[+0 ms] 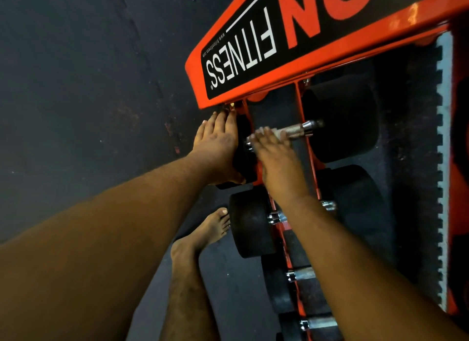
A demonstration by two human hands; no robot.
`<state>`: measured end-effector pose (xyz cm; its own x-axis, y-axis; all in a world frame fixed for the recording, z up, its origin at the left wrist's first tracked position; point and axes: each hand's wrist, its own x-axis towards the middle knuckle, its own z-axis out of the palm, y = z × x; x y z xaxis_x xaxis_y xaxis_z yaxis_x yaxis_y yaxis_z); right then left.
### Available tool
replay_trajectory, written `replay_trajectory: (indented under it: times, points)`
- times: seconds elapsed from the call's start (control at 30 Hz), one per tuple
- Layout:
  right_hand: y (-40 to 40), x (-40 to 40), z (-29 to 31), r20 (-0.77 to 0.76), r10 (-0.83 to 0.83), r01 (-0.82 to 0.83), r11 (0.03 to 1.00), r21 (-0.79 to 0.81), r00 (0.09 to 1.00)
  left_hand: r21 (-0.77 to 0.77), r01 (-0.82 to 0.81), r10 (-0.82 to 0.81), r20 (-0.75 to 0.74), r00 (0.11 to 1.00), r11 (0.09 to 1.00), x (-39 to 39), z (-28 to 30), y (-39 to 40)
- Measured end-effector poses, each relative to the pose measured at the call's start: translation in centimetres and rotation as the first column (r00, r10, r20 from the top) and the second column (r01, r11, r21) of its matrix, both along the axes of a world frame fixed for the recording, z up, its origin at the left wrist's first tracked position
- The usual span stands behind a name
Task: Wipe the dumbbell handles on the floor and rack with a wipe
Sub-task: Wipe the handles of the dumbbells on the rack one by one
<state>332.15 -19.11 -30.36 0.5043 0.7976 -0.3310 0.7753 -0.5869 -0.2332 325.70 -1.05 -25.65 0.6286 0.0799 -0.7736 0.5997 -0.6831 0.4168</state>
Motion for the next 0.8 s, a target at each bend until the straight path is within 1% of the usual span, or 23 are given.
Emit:
replay_trajectory:
  times: [0.07, 0.1, 0.13, 0.17, 0.2, 0.23, 0.27, 0.3, 0.33, 0.37, 0.4, 0.43, 0.47, 0.53, 0.57, 0.6, 0.63, 0.7, 0.73, 0.8]
  points:
    - [-0.6, -1.8, 0.2, -0.062, 0.006, -0.003, 0.999, 0.043, 0.998, -0.006, 0.000, 0.000, -0.007, 1.000, 1.000, 0.1, 0.2, 0.0]
    - [-1.2, -2.6, 0.4, -0.111, -0.033, 0.041, 0.996, 0.076, 0.993, -0.005, -0.002, 0.002, -0.003, 1.000, 1.000, 0.1, 0.2, 0.0]
    - [-1.9, -3.2, 0.5, -0.174, -0.120, 0.141, 0.983, 0.114, 0.977, -0.001, -0.004, 0.004, 0.003, 1.000, 1.000, 0.1, 0.2, 0.0]
    - [-2.4, -4.1, 0.8, -0.254, -0.281, 0.322, 0.937, 0.136, 0.926, 0.000, -0.002, 0.002, 0.007, 1.000, 1.000, 0.0, 0.2, 0.0]
    - [-2.6, -4.8, 1.0, -0.340, -0.507, 0.573, 0.810, 0.124, 0.792, -0.001, 0.000, 0.000, 0.009, 1.000, 1.000, 0.0, 0.2, 0.1]
    - [-2.2, -5.3, 1.3, -0.440, -0.732, 0.833, 0.548, 0.074, 0.520, -0.003, 0.000, 0.000, 0.012, 1.000, 1.000, -0.1, 0.1, 0.1]
    - [-1.4, -5.1, 1.5, -0.555, -0.818, 0.984, 0.179, -0.002, 0.147, -0.002, -0.002, 0.003, 0.015, 1.000, 1.000, -0.1, 0.1, 0.1]
    - [-0.5, -4.3, 1.5, -0.657, -0.729, 0.980, -0.177, -0.094, -0.195, 0.000, -0.004, 0.004, 0.018, 1.000, 1.000, -0.2, 0.1, 0.1]
    - [0.2, -2.9, 1.2, -0.733, -0.553, 0.892, -0.421, -0.164, -0.396, 0.000, -0.002, 0.002, 0.019, 1.000, 1.000, -0.1, 0.1, 0.1]
    - [0.9, -1.5, 0.9, -0.798, -0.377, 0.808, -0.548, -0.217, -0.470, -0.003, 0.002, -0.002, 0.015, 1.000, 1.000, -0.1, 0.1, 0.1]
    - [1.9, -0.5, 0.8, -0.838, -0.242, 0.750, -0.607, -0.262, -0.488, -0.006, 0.006, -0.006, 0.009, 1.000, 1.000, 0.0, 0.1, 0.1]
    - [3.0, 0.0, 0.7, -0.855, -0.152, 0.725, -0.614, -0.311, -0.496, -0.003, 0.005, -0.005, 0.005, 1.000, 1.000, -0.1, 0.0, 0.0]
    - [4.0, 0.0, 0.7, -0.851, -0.107, 0.727, -0.580, -0.366, -0.514, 0.005, 0.008, -0.008, 0.006, 1.000, 1.000, 0.1, 0.1, 0.0]
    - [5.2, -0.9, 1.0, -0.825, -0.138, 0.785, -0.425, -0.450, -0.548, 0.011, 0.010, -0.010, 0.004, 1.000, 1.000, 0.1, 0.1, 0.0]
    - [5.2, -0.7, 1.4, -0.824, -0.153, 0.804, -0.371, -0.465, -0.546, 0.009, 0.011, -0.011, 0.006, 1.000, 1.000, 0.1, 0.1, 0.0]
    - [4.7, 0.0, 1.5, -0.835, -0.141, 0.816, -0.352, -0.459, -0.531, 0.009, 0.009, -0.009, 0.007, 1.000, 1.000, 0.1, 0.0, 0.1]
    - [4.0, 1.3, 1.5, -0.857, -0.102, 0.820, -0.366, -0.440, -0.505, 0.010, 0.004, -0.004, 0.009, 1.000, 1.000, 0.0, 0.1, 0.1]
    - [3.1, 3.3, 1.5, -0.883, -0.003, 0.786, -0.458, -0.416, -0.469, 0.009, 0.000, 0.000, 0.015, 1.000, 1.000, -0.1, 0.1, 0.1]
    - [3.1, 3.4, 1.4, -0.890, -0.001, 0.794, -0.453, -0.406, -0.456, 0.009, -0.001, 0.001, 0.017, 1.000, 1.000, -0.1, 0.1, 0.0]
    - [3.7, 2.0, 1.2, -0.886, -0.057, 0.843, -0.342, -0.415, -0.459, 0.014, -0.006, 0.005, 0.020, 1.000, 1.000, 0.0, 0.2, -0.1]
